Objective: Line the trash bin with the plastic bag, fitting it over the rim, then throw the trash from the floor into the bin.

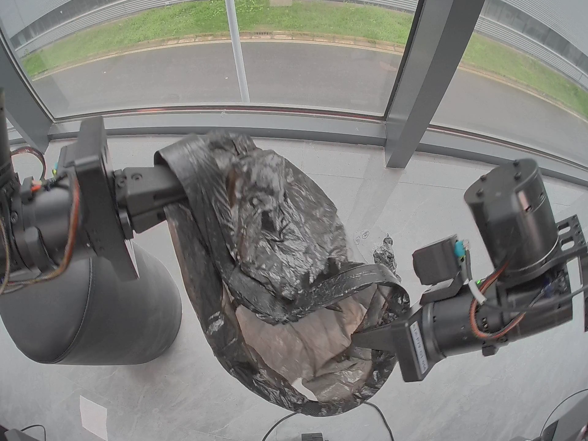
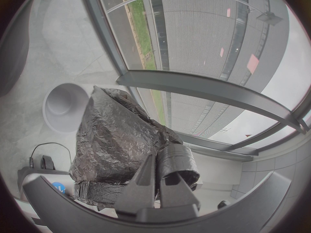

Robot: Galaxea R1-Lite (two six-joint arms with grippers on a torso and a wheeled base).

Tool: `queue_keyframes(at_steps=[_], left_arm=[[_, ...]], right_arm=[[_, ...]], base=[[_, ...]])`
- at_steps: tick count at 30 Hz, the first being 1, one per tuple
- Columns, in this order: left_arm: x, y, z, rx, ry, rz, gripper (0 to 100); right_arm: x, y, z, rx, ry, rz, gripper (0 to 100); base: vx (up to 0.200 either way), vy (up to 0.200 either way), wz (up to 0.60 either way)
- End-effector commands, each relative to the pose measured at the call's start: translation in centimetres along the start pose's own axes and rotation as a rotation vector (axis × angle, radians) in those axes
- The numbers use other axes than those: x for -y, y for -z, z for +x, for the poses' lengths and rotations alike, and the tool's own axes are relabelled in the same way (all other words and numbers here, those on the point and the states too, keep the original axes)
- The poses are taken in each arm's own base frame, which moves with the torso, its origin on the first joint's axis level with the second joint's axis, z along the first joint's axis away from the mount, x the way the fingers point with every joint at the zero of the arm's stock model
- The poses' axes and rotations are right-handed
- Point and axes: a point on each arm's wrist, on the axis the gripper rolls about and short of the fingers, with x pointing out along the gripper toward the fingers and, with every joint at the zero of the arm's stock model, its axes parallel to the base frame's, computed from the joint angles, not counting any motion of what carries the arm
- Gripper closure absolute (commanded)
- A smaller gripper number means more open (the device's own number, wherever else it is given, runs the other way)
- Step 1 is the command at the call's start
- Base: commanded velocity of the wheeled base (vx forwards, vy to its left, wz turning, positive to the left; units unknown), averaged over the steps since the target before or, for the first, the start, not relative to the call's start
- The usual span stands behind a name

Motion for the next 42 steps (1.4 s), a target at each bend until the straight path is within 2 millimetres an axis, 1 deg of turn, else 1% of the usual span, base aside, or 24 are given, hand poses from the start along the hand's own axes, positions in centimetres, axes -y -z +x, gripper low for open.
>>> queue_keyframes(at_steps=[1,3,5,8,11,12,16,18,23,29,33,35,38,42], left_arm=[[-4.0,-0.1,2.0,-0.049,-0.104,-0.069,100],[-4.4,-0.1,2.2,-0.054,-0.118,-0.077,100],[-5.4,0.1,2.5,-0.064,-0.149,-0.097,100],[-6.2,0.2,2.8,-0.072,-0.176,-0.115,100],[-6.7,0.2,2.9,-0.074,-0.192,-0.125,100],[-7.2,0.4,2.9,-0.081,-0.207,-0.135,100],[-8.0,0.7,2.9,-0.092,-0.231,-0.151,100],[-8.5,0.8,3.0,-0.09,-0.253,-0.16,100],[-8.6,0.9,2.6,-0.082,-0.258,-0.162,100],[-8.1,0.8,1.9,-0.059,-0.243,-0.153,100],[-8.3,0.6,1.7,-0.031,-0.258,-0.152,100],[-8.7,0.1,1.6,-0.014,-0.271,-0.151,100],[-9.7,-0.3,2.0,-0.014,-0.301,-0.15,100],[-11.7,-1.0,2.9,-0.013,-0.361,-0.167,100]], right_arm=[[0.4,-2.1,-3.2,0.026,-0.084,0.089,100],[0.6,-2.4,-3.1,0.011,-0.092,0.098,100],[1.0,-3.3,-3.1,-0.033,-0.11,0.126,100],[1.5,-4.2,-3.2,-0.086,-0.157,0.161,100],[1.8,-4.5,-2.8,-0.114,-0.174,0.177,100],[2.0,-4.6,-2.0,-0.132,-0.171,0.184,100],[2.3,-4.7,-1.3,-0.149,-0.181,0.193,100],[2.8,-4.8,-0.5,-0.174,-0.204,0.21,100],[3.5,-4.7,1.1,-0.212,-0.203,0.226,100],[3.8,-4.7,2.2,-0.216,-0.215,0.228,100],[4.1,-4.5,3.4,-0.241,-0.218,0.237,100],[4.4,-4.6,3.9,-0.234,-0.218,0.238,100],[5.0,-4.6,4.7,-0.229,-0.211,0.246,100],[6.3,-4.6,6.4,-0.219,-0.199,0.257,100]], base=[[0.0,0.0,0.0],[0.0,0.0,0.0],[0.0,0.0,0.0],[0.0,0.0,0.0],[0.0,0.0,0.0],[0.0,0.0,0.0],[0.0,0.0,0.0],[0.0,0.0,0.0],[0.0,0.0,0.0],[0.0,0.0,0.0],[0.0,0.0,0.0],[0.0,0.0,0.0],[0.0,0.0,0.0],[0.0,0.0,0.0]])
